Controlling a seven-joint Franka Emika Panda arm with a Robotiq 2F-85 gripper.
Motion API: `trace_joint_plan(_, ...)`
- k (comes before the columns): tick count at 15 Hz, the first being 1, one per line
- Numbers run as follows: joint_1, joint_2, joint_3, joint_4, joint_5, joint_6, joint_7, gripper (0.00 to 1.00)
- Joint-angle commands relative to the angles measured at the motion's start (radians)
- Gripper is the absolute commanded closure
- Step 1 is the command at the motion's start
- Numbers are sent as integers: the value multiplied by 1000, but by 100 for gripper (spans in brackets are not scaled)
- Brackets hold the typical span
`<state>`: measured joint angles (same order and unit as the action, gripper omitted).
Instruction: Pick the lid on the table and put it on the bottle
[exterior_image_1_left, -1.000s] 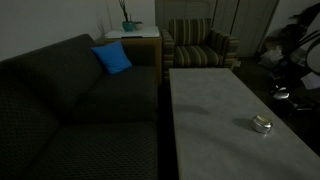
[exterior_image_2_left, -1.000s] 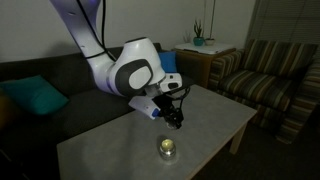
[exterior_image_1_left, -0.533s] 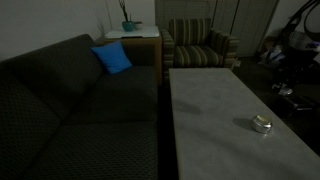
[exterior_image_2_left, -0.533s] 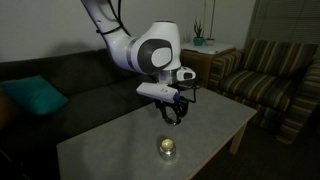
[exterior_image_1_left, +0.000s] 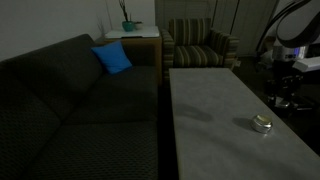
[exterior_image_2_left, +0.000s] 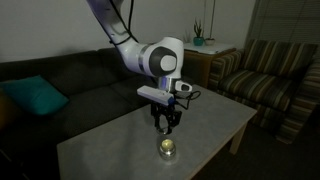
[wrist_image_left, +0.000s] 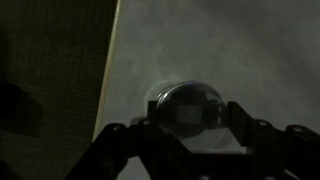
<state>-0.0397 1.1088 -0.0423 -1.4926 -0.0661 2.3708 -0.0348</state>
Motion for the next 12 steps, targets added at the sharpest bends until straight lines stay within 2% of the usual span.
trace_joint_plan(1,-15,168,0,221,29,-100,35,56)
trace_joint_plan(5,-25,282,3,384,58,-145,80,56)
trace_joint_plan(12,-42,424,2,592,109,-224,156,56)
